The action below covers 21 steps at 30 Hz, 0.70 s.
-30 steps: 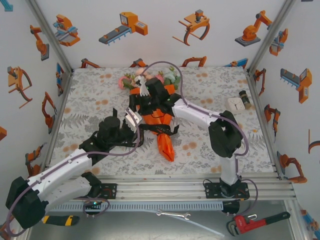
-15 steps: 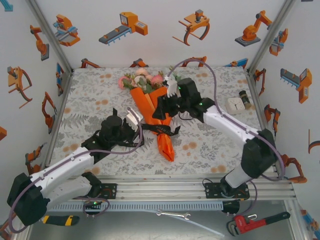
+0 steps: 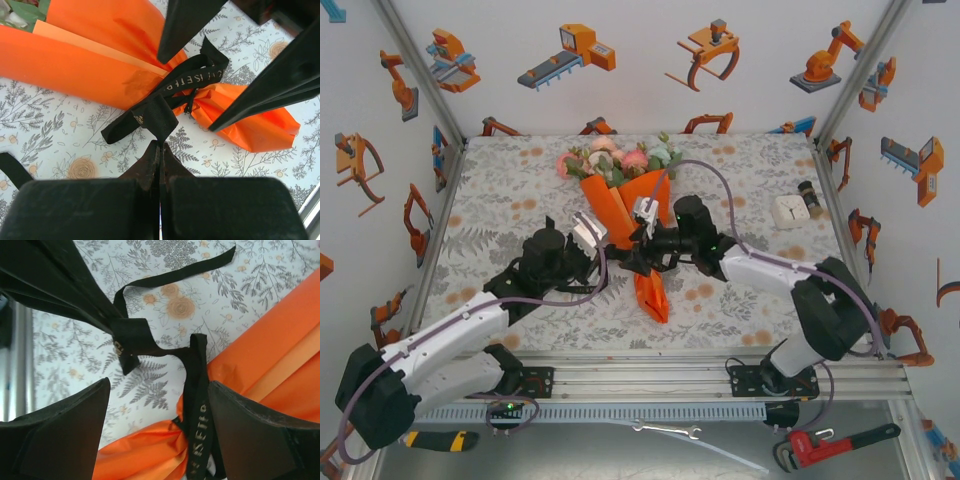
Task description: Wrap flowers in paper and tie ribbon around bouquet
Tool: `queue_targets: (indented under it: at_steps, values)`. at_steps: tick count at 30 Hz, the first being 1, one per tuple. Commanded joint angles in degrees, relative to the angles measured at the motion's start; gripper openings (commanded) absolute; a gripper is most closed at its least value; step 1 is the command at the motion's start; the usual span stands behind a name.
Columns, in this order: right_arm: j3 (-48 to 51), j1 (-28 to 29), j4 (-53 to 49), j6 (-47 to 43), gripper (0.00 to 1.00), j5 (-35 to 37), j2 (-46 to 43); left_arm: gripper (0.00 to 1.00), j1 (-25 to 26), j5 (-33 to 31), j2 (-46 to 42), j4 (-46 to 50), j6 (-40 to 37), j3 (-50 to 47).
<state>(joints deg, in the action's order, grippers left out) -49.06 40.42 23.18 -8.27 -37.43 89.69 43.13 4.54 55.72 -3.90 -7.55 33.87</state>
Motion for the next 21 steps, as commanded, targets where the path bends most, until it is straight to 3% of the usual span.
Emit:
queue_targets:
  at_steps: [1, 7, 9, 12, 14, 18, 21]
  values:
    - [-2.3, 1.9, 9.0, -5.3, 0.75, -1.8, 3.7, 0.00, 0.1, 0.8, -1.7, -1.5, 0.2, 1.5]
    - [-4.6, 3.3, 13.9, -1.4, 0.69, -4.0, 8.6, 0.00, 0.1, 0.4, -1.1, -0.1, 0.1, 1.8]
    - [-4.4, 3.3, 14.0, -0.8, 0.61, -4.1, 8.0, 0.00, 0.2, -0.2, -1.0, 0.2, 0.0, 1.7]
    - [-3.1, 3.1, 13.6, -0.9, 0.37, -3.3, 6.9, 0.00, 0.2, -0.7, -0.3, 1.0, -0.5, 1.9]
    - [-2.5, 2.9, 12.6, -1.3, 0.28, -2.6, 6.0, 0.00, 0.2, -0.6, 0.4, 1.8, -0.5, 2.4]
    - [-3.2, 2.6, 5.6, -3.3, 0.25, -2.0, 4.0, 0.00, 0.3, -1.2, 0.6, 2.3, -0.5, 2.4]
    - [-3.5, 2.6, 2.7, -3.6, 0.30, -1.8, 2.7, 0.00, 0.2, -1.3, -0.2, 1.7, -0.6, 1.9]
